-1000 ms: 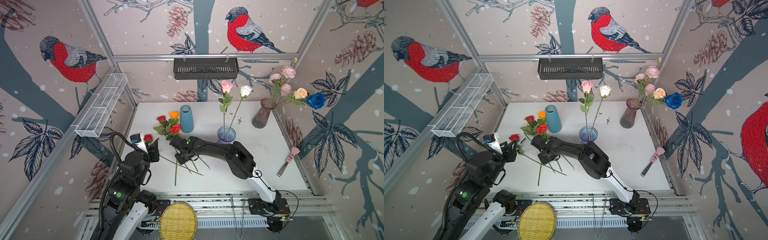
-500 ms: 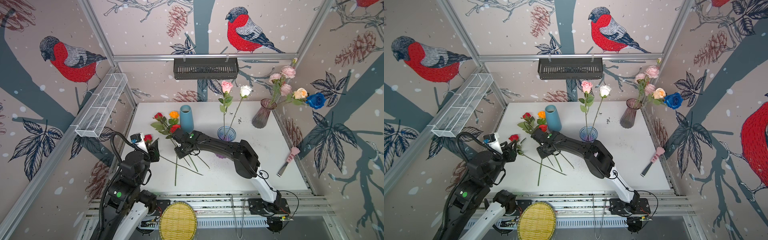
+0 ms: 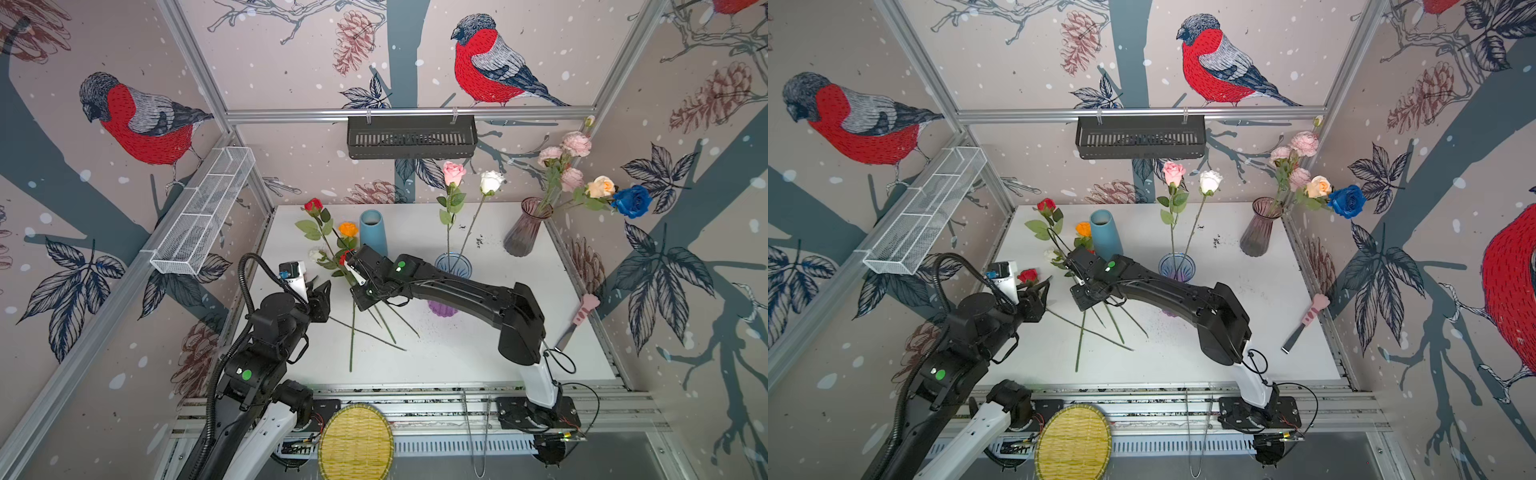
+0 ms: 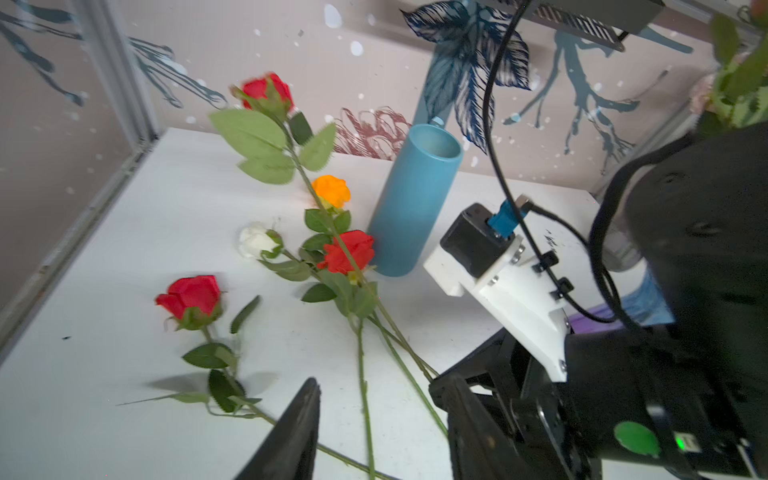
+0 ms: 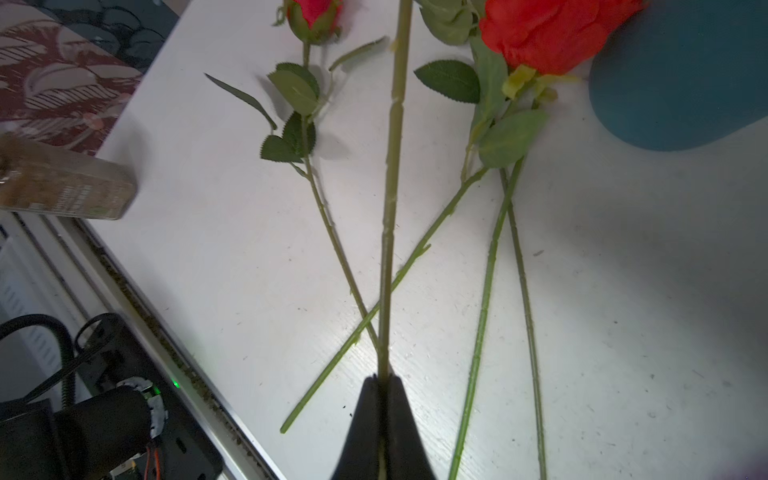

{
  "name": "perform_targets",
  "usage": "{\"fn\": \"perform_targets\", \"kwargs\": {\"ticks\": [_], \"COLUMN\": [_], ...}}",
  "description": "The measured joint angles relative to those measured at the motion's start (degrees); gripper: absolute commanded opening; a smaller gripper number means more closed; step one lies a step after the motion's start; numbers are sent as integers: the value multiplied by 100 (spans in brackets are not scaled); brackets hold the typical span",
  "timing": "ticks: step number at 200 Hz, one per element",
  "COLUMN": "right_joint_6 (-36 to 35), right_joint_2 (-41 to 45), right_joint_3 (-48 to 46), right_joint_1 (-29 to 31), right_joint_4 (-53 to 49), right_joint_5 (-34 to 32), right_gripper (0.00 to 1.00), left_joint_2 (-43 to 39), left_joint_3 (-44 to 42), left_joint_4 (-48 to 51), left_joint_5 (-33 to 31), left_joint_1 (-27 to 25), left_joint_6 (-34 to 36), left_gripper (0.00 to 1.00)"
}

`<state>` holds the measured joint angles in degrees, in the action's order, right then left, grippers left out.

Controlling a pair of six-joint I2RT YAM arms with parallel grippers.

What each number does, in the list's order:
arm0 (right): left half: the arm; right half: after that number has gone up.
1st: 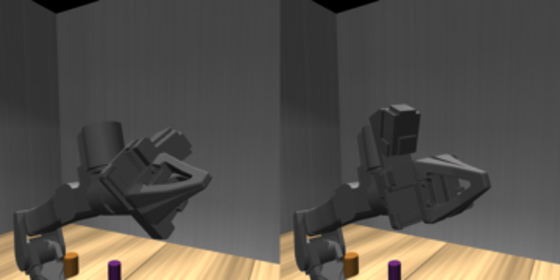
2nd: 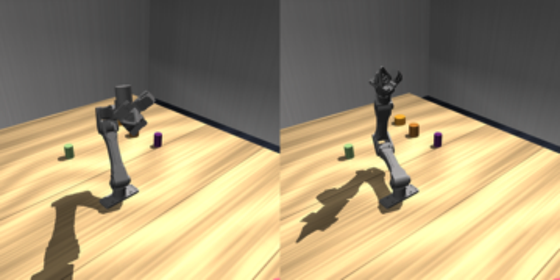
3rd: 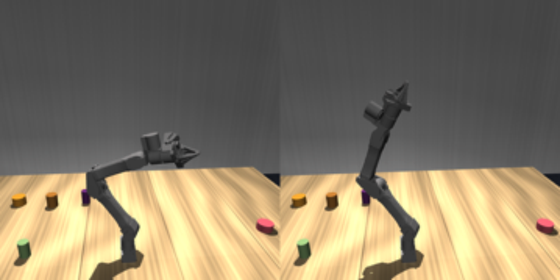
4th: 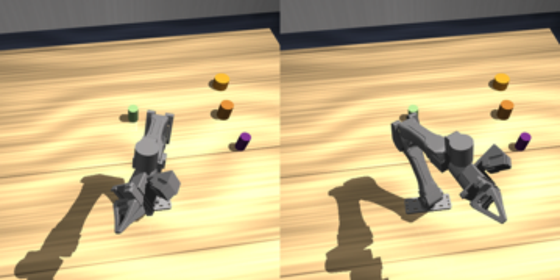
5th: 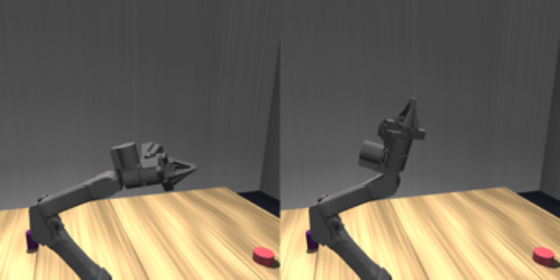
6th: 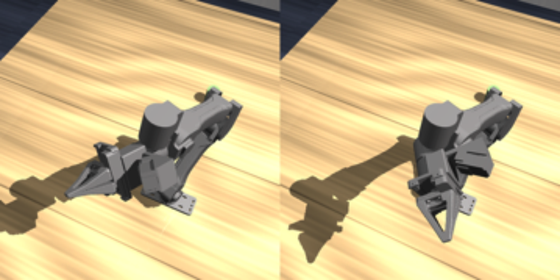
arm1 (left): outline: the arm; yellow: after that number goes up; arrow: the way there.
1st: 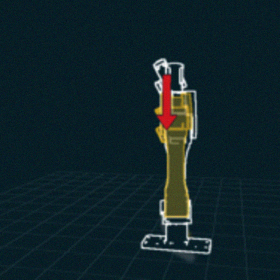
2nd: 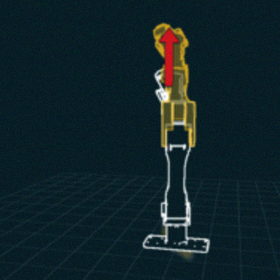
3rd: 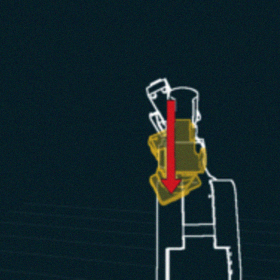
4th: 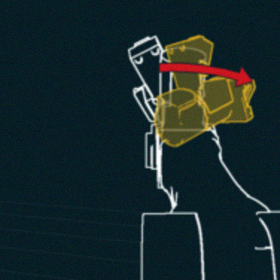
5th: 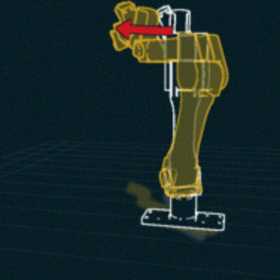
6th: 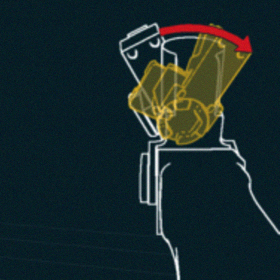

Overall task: Arrange the flowers into the vase
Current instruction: 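Lift the red rose with the right gripper while the left gripper approaches its stem, then close the left gripper on the red rose stem while the right gripper releases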

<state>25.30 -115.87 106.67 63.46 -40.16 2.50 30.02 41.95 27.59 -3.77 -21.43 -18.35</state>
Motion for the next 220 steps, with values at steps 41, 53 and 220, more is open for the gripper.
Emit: {"fn": "perform_targets", "kwargs": {"ticks": [41,53,220], "right_joint_6": [-92,-125,-308], "right_joint_2": [968,1209,3215], "right_joint_3": [-778,-1016,-2944], "right_joint_1": [186,214,409], "right_joint_4": [369,439,1460], "right_joint_5": [-251,-297,11], "right_gripper": [4,4,5], "left_joint_2": [212,216,1239], "left_joint_3": [-63,-125,-240], "left_joint_4": [-382,-636,-3624], "left_joint_5": [787,1034,3989], "left_joint_1": [48,63,1414], "left_joint_6": [-664,-925,-3438], "left_gripper": [56,55,30]}}
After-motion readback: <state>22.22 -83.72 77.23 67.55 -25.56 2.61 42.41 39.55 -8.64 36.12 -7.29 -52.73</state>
